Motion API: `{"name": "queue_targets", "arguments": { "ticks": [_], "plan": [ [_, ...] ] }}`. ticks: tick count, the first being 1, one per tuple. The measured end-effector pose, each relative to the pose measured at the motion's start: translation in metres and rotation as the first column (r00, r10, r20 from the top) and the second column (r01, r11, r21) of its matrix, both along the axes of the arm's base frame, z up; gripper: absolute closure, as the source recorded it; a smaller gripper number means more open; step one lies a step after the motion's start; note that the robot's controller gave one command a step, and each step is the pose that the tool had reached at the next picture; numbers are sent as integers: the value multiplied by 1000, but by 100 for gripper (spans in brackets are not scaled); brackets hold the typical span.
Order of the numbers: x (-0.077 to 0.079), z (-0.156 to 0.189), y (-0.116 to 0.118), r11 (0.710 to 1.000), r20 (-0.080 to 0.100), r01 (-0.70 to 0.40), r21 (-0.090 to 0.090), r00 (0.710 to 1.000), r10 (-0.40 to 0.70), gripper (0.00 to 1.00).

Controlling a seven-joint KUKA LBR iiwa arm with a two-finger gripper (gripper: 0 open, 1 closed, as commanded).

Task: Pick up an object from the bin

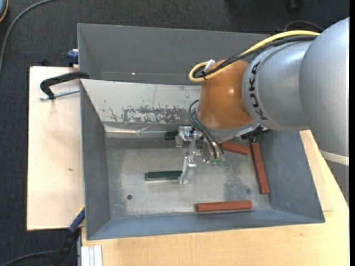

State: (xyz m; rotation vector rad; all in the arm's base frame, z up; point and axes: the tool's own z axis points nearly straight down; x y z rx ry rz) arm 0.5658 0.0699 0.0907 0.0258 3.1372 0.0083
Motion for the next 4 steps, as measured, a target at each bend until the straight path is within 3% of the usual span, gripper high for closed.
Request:
{"name": "queue_targets", "arguments": {
  "ticks": [1,2,3,4],
  "plan": [
    [-53,-21,22,989,-8,-147,-3,989,147,0],
    [-51,-20,22,989,-5,-145,-4,989,145,100],
    [-29,106,-9,981,11,-193,-7,981,193,100],
    [-30,266,-28,795,8,-607,-12,794,607,100]
  ]
}}
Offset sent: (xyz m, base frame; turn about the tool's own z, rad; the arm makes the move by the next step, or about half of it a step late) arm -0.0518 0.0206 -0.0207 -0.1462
